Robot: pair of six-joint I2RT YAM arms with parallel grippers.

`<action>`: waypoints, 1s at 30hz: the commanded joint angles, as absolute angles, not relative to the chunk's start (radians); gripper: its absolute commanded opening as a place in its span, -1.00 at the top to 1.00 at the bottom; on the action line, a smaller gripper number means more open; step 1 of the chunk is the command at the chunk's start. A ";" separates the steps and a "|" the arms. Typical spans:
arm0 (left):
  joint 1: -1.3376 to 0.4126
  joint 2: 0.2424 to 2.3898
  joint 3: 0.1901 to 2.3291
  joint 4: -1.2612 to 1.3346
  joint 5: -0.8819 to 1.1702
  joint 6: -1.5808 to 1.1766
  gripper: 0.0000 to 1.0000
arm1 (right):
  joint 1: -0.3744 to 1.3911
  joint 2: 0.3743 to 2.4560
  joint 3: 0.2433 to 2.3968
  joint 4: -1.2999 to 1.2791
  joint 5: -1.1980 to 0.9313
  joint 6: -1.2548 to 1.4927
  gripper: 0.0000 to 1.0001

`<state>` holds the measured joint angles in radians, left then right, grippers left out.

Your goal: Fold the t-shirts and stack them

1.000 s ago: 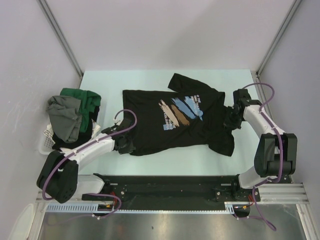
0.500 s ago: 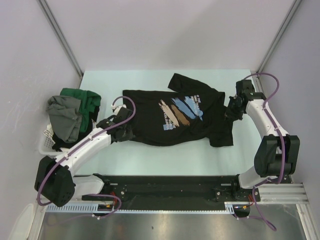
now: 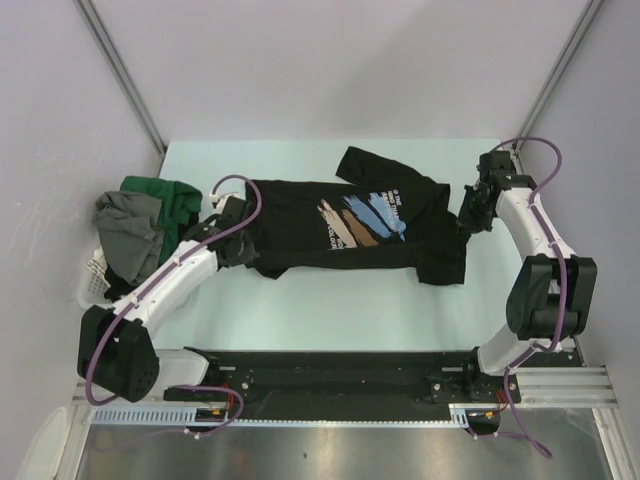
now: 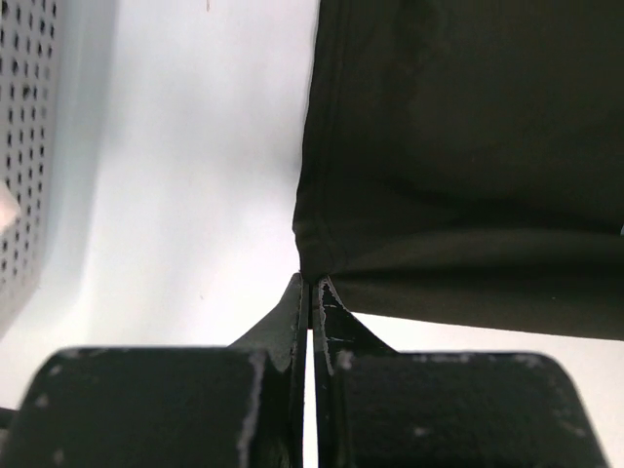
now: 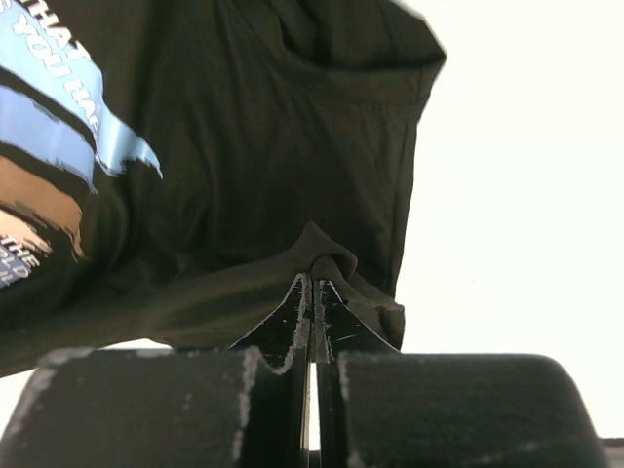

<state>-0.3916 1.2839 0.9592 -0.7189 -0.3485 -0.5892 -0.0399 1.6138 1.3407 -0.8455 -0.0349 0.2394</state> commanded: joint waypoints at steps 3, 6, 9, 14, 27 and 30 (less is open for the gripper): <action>-0.373 1.364 1.072 -0.680 -0.397 -0.517 1.00 | -0.048 1.684 1.454 -0.807 -0.015 0.186 1.00; -0.373 1.405 1.109 -0.673 -0.402 -0.506 1.00 | -0.049 1.732 1.505 -0.813 -0.012 0.180 1.00; -0.373 1.431 1.137 -0.666 -0.403 -0.500 1.00 | -0.049 1.781 1.558 -0.813 -0.018 0.178 1.00; -0.370 1.492 1.183 -0.650 -0.413 -0.485 1.00 | -0.049 1.864 1.664 -0.821 -0.020 0.178 1.00; -0.361 1.626 1.310 -0.646 -0.429 -0.430 1.00 | -0.049 2.028 1.855 -0.839 -0.037 0.167 1.00; -0.351 1.650 1.330 -0.644 -0.433 -0.417 1.00 | -0.049 2.062 1.874 -0.842 -0.041 0.167 1.00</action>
<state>-0.3702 1.6283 1.2705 -0.6598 -0.3965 -0.4591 -0.0433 2.0289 1.8130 -0.8501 -0.0399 0.1818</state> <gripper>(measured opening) 0.008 0.010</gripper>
